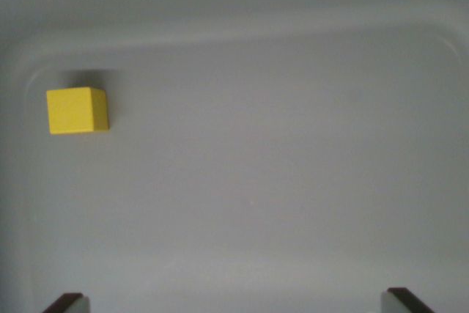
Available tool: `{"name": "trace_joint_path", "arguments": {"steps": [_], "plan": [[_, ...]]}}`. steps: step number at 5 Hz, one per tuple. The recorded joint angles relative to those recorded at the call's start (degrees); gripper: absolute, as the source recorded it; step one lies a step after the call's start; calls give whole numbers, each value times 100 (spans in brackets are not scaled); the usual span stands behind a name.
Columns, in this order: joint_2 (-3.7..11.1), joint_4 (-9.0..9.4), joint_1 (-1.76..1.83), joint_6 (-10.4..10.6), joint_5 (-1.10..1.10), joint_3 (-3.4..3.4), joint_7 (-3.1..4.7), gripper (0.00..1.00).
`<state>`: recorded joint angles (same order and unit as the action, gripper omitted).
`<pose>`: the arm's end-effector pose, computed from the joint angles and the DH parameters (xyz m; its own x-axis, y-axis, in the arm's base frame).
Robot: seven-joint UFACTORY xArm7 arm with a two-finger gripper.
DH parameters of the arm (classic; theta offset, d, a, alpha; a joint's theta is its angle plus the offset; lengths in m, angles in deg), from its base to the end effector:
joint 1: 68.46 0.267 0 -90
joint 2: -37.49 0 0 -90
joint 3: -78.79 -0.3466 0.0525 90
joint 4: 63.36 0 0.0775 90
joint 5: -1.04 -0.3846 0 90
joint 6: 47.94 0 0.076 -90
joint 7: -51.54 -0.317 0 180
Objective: Pick yellow cube
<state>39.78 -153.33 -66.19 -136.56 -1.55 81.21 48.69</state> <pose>0.5246 0.0130 0.3552 0.9984 -0.0534 -0.0185 -0.0541 -0.9976 -0.0426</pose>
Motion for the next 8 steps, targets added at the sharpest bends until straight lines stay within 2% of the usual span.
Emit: {"name": "trace_joint_path", "arguments": {"steps": [1,2,3,4,5,6,7,8], "plan": [[0,0,0,0,0,0,0,0],[127,3,35,113,9,-26,-36,0],[127,3,35,113,9,-26,-36,0],[280,6,76,249,19,-57,-78,0],[280,6,76,249,19,-57,-78,0],[473,10,129,420,33,-97,-132,0],[473,10,129,420,33,-97,-132,0],[685,14,186,608,48,-140,-191,0]]}}
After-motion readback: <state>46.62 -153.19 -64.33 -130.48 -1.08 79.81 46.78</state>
